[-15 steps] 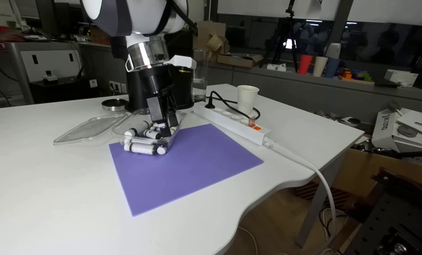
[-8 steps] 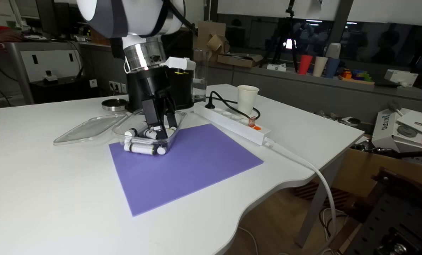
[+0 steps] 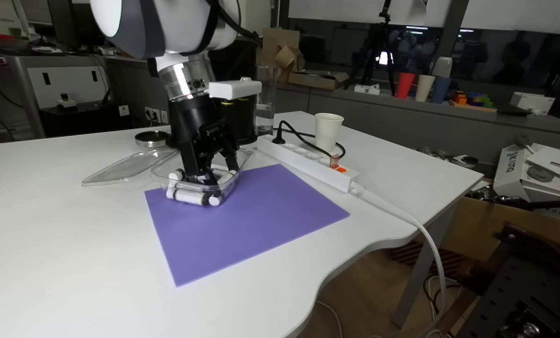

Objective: Take out an object from the box and place it on the purple mat

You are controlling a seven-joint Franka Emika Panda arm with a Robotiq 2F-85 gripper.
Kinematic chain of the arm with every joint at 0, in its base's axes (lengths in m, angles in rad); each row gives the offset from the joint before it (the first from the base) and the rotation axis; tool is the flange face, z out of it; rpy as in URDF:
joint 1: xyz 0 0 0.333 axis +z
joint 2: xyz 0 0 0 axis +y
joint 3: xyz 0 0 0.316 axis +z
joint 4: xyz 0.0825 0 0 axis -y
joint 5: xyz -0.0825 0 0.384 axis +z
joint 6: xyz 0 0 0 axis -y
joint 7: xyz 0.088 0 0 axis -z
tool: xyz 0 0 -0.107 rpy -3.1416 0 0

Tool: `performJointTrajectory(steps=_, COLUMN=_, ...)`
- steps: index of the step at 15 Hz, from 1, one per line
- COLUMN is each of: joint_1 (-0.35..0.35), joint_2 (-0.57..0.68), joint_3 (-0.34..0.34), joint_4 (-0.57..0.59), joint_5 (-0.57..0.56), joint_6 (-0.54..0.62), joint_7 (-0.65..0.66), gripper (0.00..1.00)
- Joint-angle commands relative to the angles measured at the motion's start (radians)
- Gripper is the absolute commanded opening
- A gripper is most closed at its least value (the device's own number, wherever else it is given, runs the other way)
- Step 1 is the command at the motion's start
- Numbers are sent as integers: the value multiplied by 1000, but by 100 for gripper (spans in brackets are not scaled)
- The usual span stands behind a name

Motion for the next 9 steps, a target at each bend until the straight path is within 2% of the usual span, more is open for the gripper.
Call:
performJointTrajectory(steps=1, joint_1=25, joint_2=-19, joint_3=-23, joint_4=-35, joint_5=-36, joint_6=19, joint_7=111, gripper=66)
performJointTrajectory(steps=9, joint_1=40, joint_2=-19, joint_3=-41, joint_4=-28, joint_5=-46, joint_6=9, joint_7=198, gripper=63)
